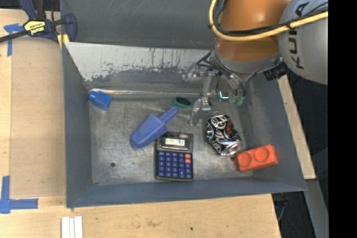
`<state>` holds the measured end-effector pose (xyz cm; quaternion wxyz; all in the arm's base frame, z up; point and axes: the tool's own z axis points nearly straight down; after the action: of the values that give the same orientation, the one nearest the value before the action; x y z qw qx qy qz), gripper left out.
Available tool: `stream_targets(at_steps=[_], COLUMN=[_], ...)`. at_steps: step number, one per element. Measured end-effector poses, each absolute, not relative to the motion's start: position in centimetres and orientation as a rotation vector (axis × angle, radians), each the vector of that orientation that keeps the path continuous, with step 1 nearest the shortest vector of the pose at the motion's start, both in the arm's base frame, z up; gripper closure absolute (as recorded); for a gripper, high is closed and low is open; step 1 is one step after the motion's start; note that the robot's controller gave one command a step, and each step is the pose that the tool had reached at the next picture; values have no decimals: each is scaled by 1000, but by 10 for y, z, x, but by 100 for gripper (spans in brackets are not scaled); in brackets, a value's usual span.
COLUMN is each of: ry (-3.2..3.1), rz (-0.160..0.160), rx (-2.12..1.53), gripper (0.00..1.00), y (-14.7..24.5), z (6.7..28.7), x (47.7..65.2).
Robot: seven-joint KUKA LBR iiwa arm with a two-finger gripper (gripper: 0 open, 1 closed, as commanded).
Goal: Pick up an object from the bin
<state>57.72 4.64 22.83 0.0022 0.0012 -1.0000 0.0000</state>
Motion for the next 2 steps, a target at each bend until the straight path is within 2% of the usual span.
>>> stream_targets(at_steps=[1,2], ry=[-3145,-3152], rz=[-1,-1], rx=[2,33], gripper=[0,0], y=[46,56], z=[233,184], x=[579,572])
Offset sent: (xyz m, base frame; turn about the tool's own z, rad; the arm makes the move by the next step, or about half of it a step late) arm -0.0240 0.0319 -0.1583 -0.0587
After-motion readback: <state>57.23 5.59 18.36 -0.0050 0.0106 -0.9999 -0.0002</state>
